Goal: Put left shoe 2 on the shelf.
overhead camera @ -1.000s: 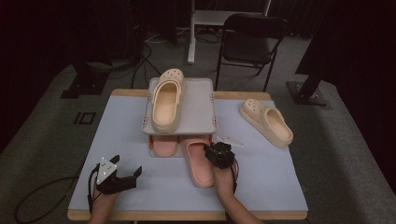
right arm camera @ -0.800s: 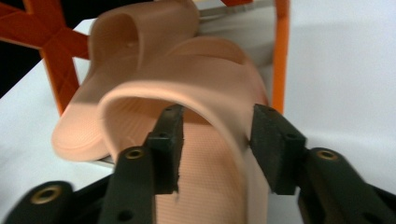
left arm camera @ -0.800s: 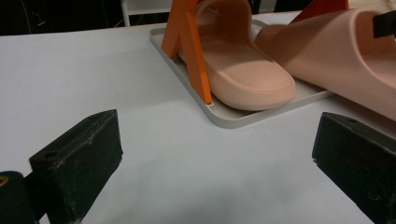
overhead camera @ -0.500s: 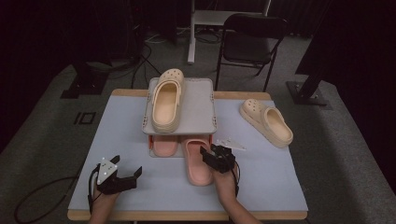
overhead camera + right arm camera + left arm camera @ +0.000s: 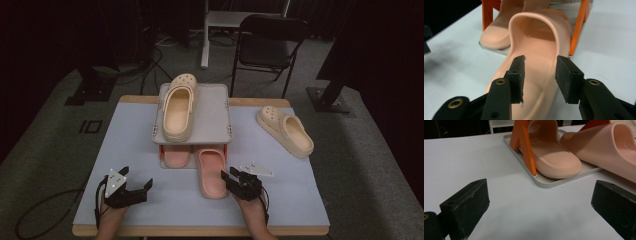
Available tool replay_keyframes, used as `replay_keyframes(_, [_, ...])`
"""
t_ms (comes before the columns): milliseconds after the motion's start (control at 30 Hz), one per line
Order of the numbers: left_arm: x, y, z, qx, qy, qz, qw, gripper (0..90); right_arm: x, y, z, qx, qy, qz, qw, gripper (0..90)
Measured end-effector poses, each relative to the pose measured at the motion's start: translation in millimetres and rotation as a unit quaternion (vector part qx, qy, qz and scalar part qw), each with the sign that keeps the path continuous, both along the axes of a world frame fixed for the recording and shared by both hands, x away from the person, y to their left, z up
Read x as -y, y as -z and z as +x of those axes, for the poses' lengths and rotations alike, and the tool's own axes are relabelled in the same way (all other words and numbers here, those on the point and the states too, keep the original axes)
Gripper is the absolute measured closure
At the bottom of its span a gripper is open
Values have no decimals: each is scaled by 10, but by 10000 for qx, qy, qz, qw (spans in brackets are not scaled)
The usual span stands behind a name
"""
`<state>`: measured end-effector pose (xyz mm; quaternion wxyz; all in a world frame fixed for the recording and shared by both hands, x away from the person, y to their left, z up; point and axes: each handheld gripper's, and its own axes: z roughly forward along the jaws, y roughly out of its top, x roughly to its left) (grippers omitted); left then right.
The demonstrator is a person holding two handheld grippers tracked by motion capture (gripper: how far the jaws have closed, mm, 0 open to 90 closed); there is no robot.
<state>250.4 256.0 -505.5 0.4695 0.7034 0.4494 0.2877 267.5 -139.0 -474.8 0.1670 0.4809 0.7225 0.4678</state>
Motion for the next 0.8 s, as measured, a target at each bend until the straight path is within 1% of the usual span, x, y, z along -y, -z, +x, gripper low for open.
replay_keyframes(33, [-1, 0, 1, 3, -6, 16, 10000, 17, 17, 0, -18, 5, -17, -6, 10000, 663])
replay_keyframes(67, [0, 1, 2, -2, -3, 14, 10000, 17, 37, 3, -39, 11, -45, -4, 10000, 675])
replay_keyframes(100, [0, 2, 3, -17, -2, 21, 10000, 17, 53, 8, -59, -7, -90, -41, 10000, 712])
replay_keyframes(133, [4, 4, 2, -13, -3, 24, 10000, 16, 70, 12, -81, -39, -121, -20, 9999, 767])
replay_keyframes(167, [5, 4, 3, -9, 4, 29, 10000, 16, 82, 18, -106, -62, -153, -15, 9999, 782])
replay_keyframes(233, [6, 4, 5, -15, 2, 28, 10000, 17, 77, 32, -158, -120, -261, -62, 9996, 844])
replay_keyframes(267, [7, 5, 6, -20, 2, 26, 10000, 17, 72, 40, -183, -175, -334, -54, 9993, 861])
replay_keyframes(300, [7, 5, 6, -20, 2, 26, 10000, 17, 72, 40, -183, -175, -334, -54, 9993, 861])
replay_keyframes(333, [11, 8, 5, -16, 1, 23, 10000, 17, 64, 47, -205, -228, -418, -53, 9989, 896])
replay_keyframes(367, [12, 9, 5, -18, 2, 23, 10000, 17, 42, 54, -258, -259, -587, -123, 9979, 900])
replay_keyframes(400, [12, 9, 5, -18, -1, 27, 10000, 17, 33, 59, -285, -283, -672, -109, 9973, 900])
replay_keyframes(467, [10, 11, 7, -16, -5, 30, 10000, 16, 5, 71, -343, -317, -835, -142, 9959, 900])
replay_keyframes(567, [5, 13, 9, -23, -6, 36, 10000, 17, -25, 85, -425, -382, -1002, -126, 9942, 900])
replay_keyframes(667, [4, 12, 8, -17, -2, 17, 10000, 17, -27, 116, -481, -486, -1071, -54, 9930, 900])
replay_keyframes(700, [5, 11, 8, -23, -2, 33, 10000, 17, -29, 134, -494, -502, -1089, -88, 9928, 900])
replay_keyframes(733, [7, 11, 8, -18, 0, 27, 10000, 17, -31, 180, -506, -585, -1124, -110, 9919, 900])
replay_keyframes(800, [8, 7, 6, -20, 1, 31, 10000, 17, -33, 202, -510, -612, -1122, -130, 9917, 900])
